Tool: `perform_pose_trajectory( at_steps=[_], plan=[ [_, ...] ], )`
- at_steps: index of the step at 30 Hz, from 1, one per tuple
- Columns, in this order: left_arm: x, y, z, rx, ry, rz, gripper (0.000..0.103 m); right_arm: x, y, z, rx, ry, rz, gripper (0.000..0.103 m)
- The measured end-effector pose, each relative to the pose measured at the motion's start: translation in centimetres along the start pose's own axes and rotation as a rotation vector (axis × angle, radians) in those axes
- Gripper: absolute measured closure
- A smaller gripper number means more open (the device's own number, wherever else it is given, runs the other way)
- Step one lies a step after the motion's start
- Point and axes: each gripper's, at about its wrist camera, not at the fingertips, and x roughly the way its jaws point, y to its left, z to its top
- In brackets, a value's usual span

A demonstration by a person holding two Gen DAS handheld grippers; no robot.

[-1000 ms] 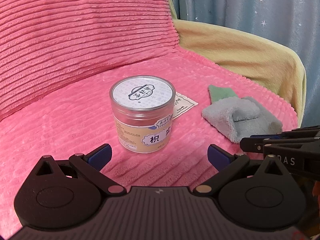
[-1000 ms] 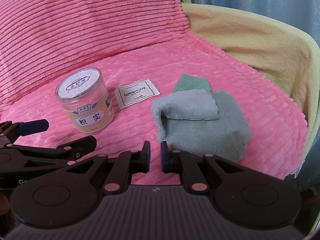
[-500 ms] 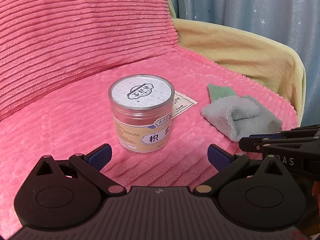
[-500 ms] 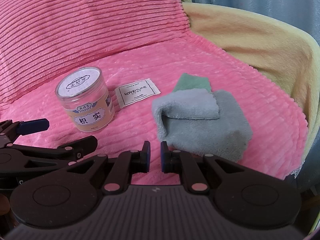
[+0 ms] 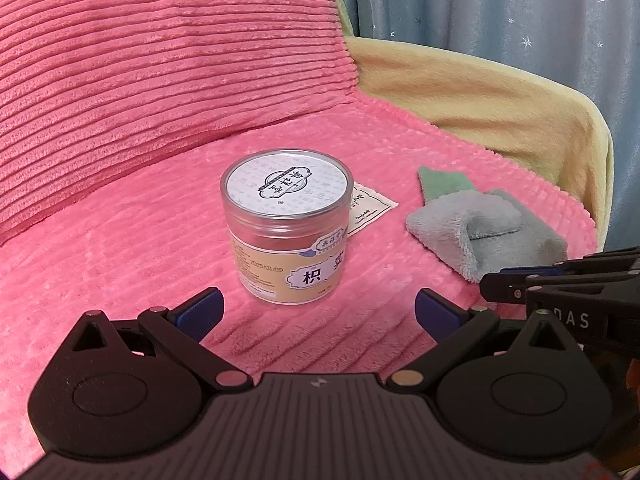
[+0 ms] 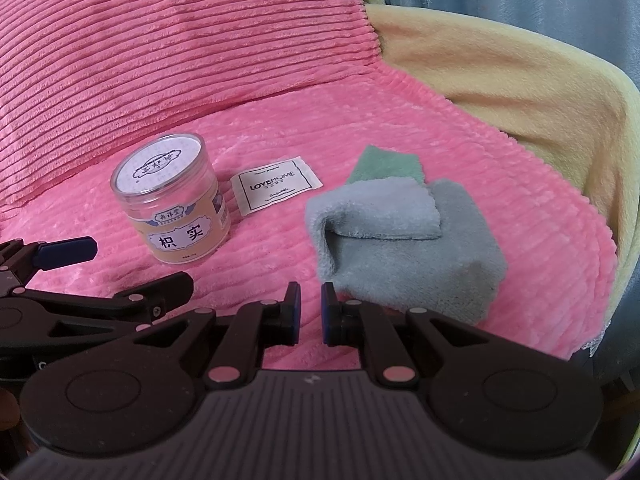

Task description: Clean container

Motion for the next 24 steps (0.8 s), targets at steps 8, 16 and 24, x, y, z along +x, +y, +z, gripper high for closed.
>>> perform_pose_trajectory(
  at_steps=[8, 16, 24],
  plan=[
    [0.1, 0.3, -0.1, 0.005, -0.002, -0.003, 0.001, 0.0, 0.0, 0.0, 0.001, 0.001, 0.0, 0.096],
    [0.1, 0.3, -0.1, 0.009, 0.001, -0.004, 0.001, 0.1, -0.1, 0.0, 0.001, 0.0, -0.005, 0.096],
    [0.2, 0.8, -0.1, 0.007, -0.004, -0.014, 0.001, 0.2, 0.1, -0.1, -0.001, 0.004, -0.005, 0.096]
  ],
)
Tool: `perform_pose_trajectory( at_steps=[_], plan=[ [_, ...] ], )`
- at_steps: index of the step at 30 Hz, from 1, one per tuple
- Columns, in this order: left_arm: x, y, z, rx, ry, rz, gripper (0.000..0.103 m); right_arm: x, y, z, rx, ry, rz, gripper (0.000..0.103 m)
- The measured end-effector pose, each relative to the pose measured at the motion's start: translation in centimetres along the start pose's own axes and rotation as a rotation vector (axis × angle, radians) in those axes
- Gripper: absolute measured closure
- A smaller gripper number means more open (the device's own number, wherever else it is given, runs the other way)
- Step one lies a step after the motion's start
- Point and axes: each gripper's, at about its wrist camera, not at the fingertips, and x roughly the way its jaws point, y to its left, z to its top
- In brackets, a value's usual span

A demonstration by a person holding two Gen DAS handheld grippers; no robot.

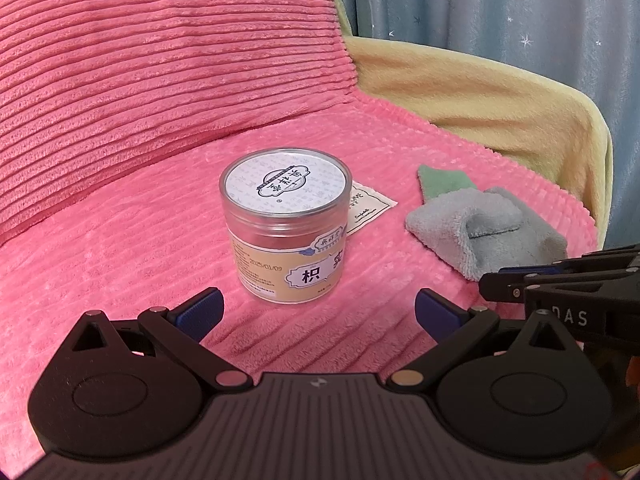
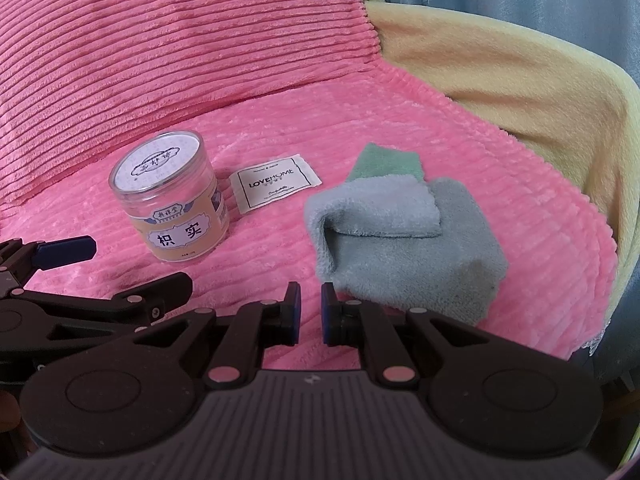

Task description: Clean container

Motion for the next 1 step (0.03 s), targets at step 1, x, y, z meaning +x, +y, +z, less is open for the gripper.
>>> perform_pose_trajectory(
  at_steps=[1],
  plan=[
    [-0.02, 0.02, 0.0, -0.001, -0.002, 0.001, 0.001, 0.0, 0.02, -0.01, 0.0, 0.0, 0.0, 0.096]
  ],
)
